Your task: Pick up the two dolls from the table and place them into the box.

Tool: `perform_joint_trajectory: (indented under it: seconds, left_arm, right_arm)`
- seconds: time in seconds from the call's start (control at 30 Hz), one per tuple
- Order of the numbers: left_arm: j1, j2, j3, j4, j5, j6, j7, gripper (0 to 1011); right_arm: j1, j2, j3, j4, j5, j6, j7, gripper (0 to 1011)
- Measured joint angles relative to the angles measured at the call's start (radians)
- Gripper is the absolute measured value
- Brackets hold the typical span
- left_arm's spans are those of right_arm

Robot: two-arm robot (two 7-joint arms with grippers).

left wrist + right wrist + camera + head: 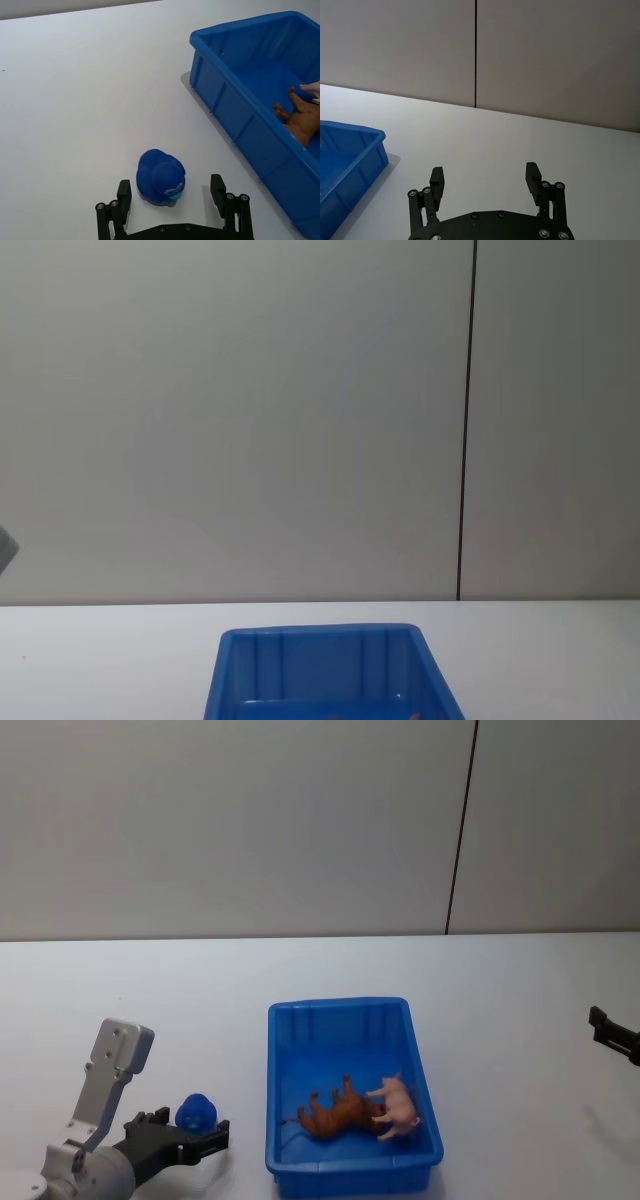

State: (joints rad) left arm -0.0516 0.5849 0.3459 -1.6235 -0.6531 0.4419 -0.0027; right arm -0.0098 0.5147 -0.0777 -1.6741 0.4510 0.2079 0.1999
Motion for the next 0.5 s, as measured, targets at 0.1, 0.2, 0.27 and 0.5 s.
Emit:
perform_joint_trajectory:
  seconds: [0.1, 0.2, 0.27, 0.5]
  left_arm:
    - [-0.014, -0.009, 0.0, 0.026, 0.009, -0.005, -0.008, 1004]
    - [-0.028, -0.019, 0.0, 0.053, 0.022, -0.01, -0.014, 1004]
    - [-0.039, -0.026, 0.0, 0.071, 0.031, -0.012, -0.017, 1004]
    - [-0.068, -0.045, 0.001, 0.116, 0.058, -0.025, -0.027, 1004]
  right_arm:
    - [-0.001, 0.001, 0.001, 0.0, 0.0, 0.0, -0.001, 1001]
    - [-0.002, 0.001, 0.001, -0.001, 0.001, -0.001, -0.002, 1001]
    - [-0.002, 0.001, 0.001, -0.001, 0.001, -0.001, -0.002, 1001]
    - [-0.002, 0.002, 0.002, -0.001, 0.001, -0.002, -0.003, 1001]
